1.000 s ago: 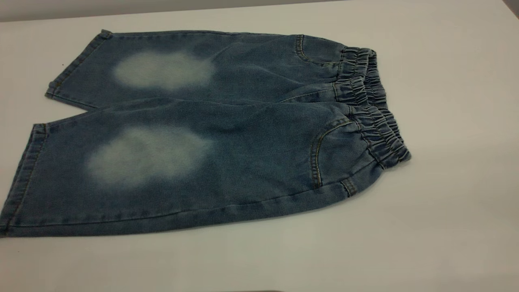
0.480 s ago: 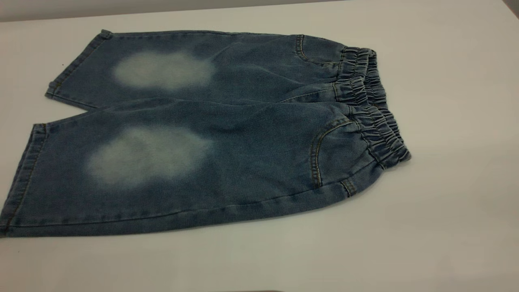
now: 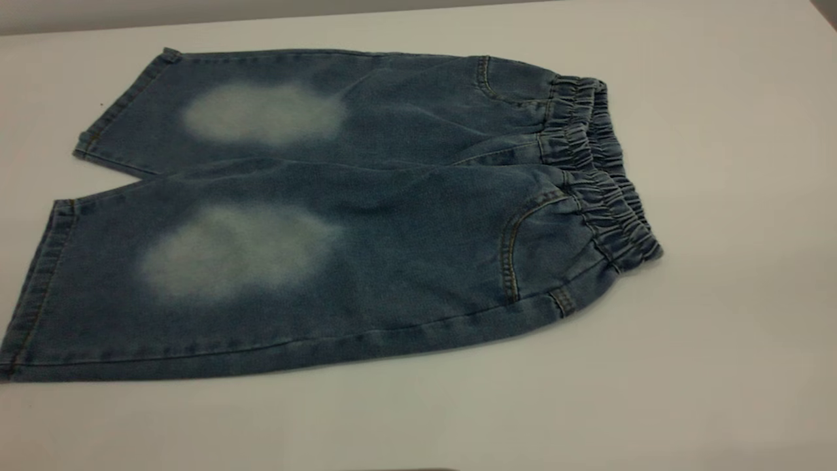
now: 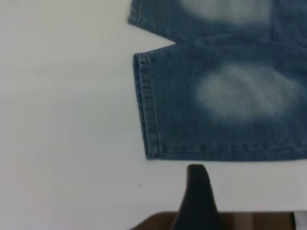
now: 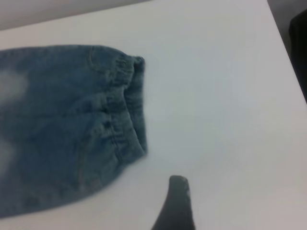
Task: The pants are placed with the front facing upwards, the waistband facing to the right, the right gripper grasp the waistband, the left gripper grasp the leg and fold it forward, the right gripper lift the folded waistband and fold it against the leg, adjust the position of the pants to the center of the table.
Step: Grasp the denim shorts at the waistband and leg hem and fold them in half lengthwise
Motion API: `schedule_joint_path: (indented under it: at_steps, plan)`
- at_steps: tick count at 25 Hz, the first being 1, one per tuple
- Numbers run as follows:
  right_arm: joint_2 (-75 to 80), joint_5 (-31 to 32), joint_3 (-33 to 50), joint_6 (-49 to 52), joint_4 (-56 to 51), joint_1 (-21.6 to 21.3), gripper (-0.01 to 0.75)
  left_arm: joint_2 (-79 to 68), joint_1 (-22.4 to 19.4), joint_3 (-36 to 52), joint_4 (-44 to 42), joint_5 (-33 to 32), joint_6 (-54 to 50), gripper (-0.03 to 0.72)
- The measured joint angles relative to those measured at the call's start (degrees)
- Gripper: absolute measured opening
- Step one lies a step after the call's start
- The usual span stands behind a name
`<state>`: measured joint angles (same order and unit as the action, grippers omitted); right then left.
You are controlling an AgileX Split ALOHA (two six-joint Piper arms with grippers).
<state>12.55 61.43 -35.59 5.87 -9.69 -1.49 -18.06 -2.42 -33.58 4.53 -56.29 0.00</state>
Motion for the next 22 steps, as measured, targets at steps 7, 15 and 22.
schedule_joint_path:
  at_steps: [7, 15, 22]
  plan:
    - [22.25, -11.44, -0.73, -7.46, -10.17, 0.0, 0.553, -22.35, 0.0, -1.98, 4.17, 14.12, 0.0, 0.494]
    - [44.03, -19.16, -0.73, -21.32, -26.85, 0.0, 0.553, -36.5, 0.0, -1.98, 12.24, 26.98, 5.15, 0.494]
    - [61.31, -23.29, -0.73, -40.59, -45.85, 0.0, 0.555, -42.79, 0.0, -1.98, 16.23, 30.56, 9.64, 0.494]
